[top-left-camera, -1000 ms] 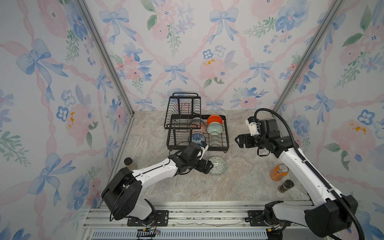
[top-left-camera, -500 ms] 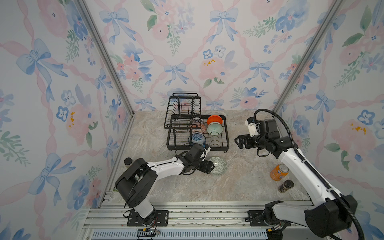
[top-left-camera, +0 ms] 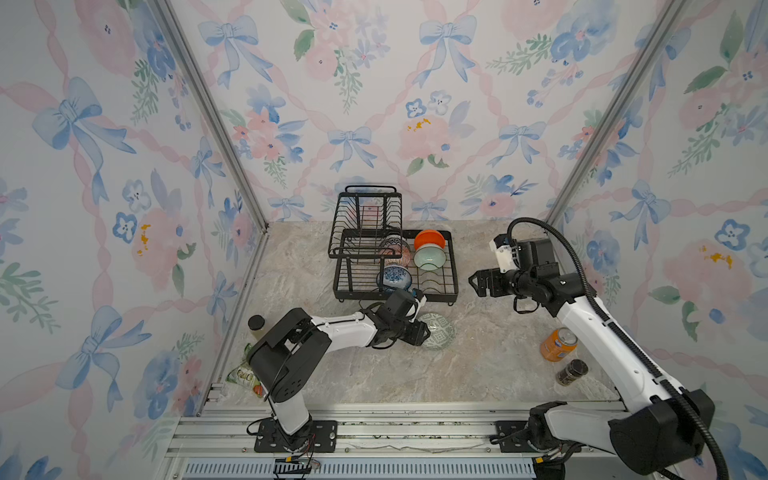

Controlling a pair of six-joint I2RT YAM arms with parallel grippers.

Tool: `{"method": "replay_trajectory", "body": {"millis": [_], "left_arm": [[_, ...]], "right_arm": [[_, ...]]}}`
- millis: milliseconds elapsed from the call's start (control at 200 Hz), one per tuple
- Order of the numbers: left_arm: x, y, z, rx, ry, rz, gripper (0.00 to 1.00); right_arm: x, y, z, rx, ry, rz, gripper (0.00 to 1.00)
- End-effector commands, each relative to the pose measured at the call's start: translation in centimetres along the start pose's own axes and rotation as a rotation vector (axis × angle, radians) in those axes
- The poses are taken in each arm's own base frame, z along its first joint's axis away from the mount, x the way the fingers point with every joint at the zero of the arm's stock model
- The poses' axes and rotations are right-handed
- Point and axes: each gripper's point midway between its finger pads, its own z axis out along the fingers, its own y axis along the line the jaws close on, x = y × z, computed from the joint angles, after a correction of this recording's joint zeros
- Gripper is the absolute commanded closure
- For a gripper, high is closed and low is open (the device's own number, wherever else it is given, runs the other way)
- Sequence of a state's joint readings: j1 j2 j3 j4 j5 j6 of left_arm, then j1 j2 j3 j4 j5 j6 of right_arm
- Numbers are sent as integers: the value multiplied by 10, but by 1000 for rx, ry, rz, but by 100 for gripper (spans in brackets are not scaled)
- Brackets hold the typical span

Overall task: Load the bowls into the dish rack
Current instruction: 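Grasp the green-patterned bowl rim with the left gripper and lift it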

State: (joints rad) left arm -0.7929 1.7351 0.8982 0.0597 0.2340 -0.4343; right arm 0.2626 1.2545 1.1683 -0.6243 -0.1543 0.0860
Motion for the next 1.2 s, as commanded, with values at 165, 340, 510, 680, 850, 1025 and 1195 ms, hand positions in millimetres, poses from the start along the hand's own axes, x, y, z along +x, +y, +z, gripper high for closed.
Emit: {"method": "replay_trajectory", "body": {"millis": [165, 340, 510, 680, 850, 1025, 1195], "left_arm": [[-3, -4, 8, 17, 6, 4, 59], [-1, 0, 8, 0, 15, 3, 72], [0, 4, 6, -23, 20, 8, 80], [-1, 7, 2, -35, 18, 13, 97], [-2, 10, -2, -52, 15, 19, 100], [-7, 10, -12, -69, -2, 34, 100], [-19, 6, -31, -86, -51, 64, 100]], "right_arm": [[-1, 2, -4, -13, -20, -13, 3], [0, 2, -5, -12, -21, -15, 3], [0, 3, -5, -13, -21, -17, 3], [0, 3, -5, -13, -22, -17, 3], [1, 3, -5, -12, -19, -20, 3], [2, 4, -5, -14, -17, -22, 3], [2, 4, -6, -15, -15, -25, 3]]}}
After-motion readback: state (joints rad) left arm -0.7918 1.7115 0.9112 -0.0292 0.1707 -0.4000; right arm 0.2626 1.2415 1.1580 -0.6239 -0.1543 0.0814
